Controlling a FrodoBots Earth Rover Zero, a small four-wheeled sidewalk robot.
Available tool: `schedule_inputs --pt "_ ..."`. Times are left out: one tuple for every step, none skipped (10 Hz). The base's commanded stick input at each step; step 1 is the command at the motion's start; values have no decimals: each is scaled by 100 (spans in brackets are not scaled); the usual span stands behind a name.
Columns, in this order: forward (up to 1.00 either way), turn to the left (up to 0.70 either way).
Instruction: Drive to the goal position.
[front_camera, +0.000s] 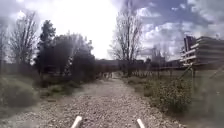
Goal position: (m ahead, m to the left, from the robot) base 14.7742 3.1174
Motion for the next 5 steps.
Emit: schedule_inputs --pt "30 0" --pt "30 0" --pt "30 0" --pt "30 0" --pt "30 0"
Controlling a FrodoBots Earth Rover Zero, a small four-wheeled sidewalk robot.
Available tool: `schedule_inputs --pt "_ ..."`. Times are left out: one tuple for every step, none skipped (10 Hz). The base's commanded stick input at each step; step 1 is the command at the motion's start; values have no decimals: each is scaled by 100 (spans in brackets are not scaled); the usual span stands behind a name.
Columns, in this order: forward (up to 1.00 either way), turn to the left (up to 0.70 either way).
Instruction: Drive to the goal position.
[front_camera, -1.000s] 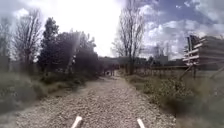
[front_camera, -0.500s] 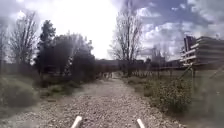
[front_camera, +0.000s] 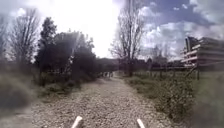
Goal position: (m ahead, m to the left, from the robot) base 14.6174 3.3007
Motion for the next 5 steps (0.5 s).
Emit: schedule_inputs --pt "30 0" --pt "30 0" --pt "30 0" --pt "30 -31" --pt "30 -60"
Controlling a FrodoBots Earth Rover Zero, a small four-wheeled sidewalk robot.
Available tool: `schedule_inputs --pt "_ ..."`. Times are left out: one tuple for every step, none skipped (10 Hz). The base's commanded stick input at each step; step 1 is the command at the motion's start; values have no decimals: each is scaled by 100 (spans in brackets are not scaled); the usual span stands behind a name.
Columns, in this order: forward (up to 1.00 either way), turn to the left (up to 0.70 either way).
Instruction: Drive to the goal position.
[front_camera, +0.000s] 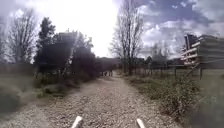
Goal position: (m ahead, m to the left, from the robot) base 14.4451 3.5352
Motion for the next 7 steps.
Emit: schedule_inputs --pt "30 -48" --pt "30 -15" --pt "30 0" --pt "30 0" --pt "30 0" --pt "30 0" --pt "30 0"
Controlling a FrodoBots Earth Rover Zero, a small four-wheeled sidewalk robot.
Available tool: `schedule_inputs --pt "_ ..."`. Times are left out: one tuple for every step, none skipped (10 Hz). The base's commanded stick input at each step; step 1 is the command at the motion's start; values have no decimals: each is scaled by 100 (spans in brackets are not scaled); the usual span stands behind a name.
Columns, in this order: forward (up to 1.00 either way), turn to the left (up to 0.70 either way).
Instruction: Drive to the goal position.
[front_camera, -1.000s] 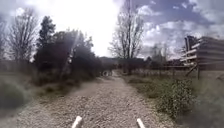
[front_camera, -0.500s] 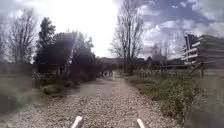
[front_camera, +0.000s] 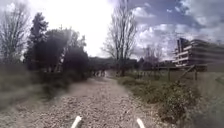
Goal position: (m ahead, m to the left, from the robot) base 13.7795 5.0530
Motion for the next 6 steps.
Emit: schedule_inputs --pt "30 0" --pt "30 0" --pt "30 0" --pt "30 0" --pt "30 0" --pt "30 0"
